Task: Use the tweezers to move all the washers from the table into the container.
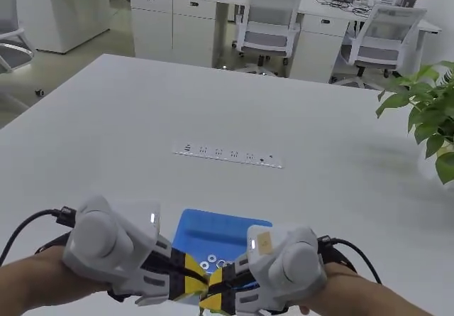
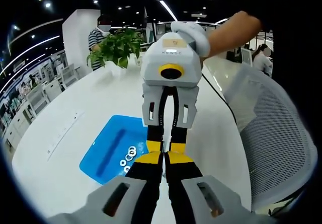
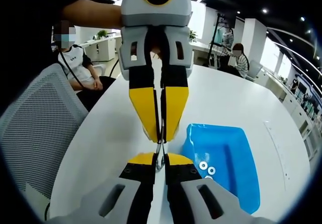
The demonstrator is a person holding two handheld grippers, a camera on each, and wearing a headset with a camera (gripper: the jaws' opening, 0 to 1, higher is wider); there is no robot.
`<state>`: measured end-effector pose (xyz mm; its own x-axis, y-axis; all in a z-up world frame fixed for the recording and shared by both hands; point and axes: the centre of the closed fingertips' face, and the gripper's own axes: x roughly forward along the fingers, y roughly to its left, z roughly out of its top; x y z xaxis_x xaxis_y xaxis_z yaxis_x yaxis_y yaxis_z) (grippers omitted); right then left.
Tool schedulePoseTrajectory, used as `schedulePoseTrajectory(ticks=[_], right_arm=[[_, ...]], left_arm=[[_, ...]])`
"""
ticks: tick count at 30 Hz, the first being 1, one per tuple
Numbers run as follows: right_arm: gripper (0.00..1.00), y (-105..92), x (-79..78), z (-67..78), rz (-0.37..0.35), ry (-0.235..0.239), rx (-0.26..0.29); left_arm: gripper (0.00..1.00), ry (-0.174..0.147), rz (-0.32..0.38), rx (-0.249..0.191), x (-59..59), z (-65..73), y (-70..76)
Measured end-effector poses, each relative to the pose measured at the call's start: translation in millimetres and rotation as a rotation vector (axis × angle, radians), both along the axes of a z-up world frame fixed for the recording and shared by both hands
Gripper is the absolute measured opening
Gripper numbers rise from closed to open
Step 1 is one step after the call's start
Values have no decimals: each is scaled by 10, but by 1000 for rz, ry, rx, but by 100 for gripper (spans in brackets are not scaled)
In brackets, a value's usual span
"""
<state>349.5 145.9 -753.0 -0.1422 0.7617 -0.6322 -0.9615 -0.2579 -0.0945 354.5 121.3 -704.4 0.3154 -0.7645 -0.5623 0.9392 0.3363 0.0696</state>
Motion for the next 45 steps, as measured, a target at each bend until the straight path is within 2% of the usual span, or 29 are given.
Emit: schedulePoseTrajectory(ticks=[9, 15, 19, 27, 33, 37, 40, 45], right_arm=[[8, 1, 4, 2, -7, 0, -4], [8, -17, -2, 9, -9, 3, -10], [8, -25, -8, 39, -7, -4, -9], [8, -32, 7, 167, -19, -8, 2], [8, -35, 21, 294, -34, -2, 16], [8, -40, 55, 397, -63, 24, 14], [8, -44, 94, 485, -67, 8, 23], [8, -41, 145, 609, -74, 7, 42]], left_arm=[[11, 22, 17, -2, -31, -15, 28], [21, 41, 48, -17, -59, -34, 78], [30, 49, 87, -53, -63, 5, 118], [51, 54, 168, -102, -45, 31, 215], [68, 53, 212, -120, -39, 25, 264], [75, 53, 232, -136, -48, 23, 297], [79, 56, 248, -138, -56, 18, 335], [90, 35, 278, -160, -49, 87, 370]])
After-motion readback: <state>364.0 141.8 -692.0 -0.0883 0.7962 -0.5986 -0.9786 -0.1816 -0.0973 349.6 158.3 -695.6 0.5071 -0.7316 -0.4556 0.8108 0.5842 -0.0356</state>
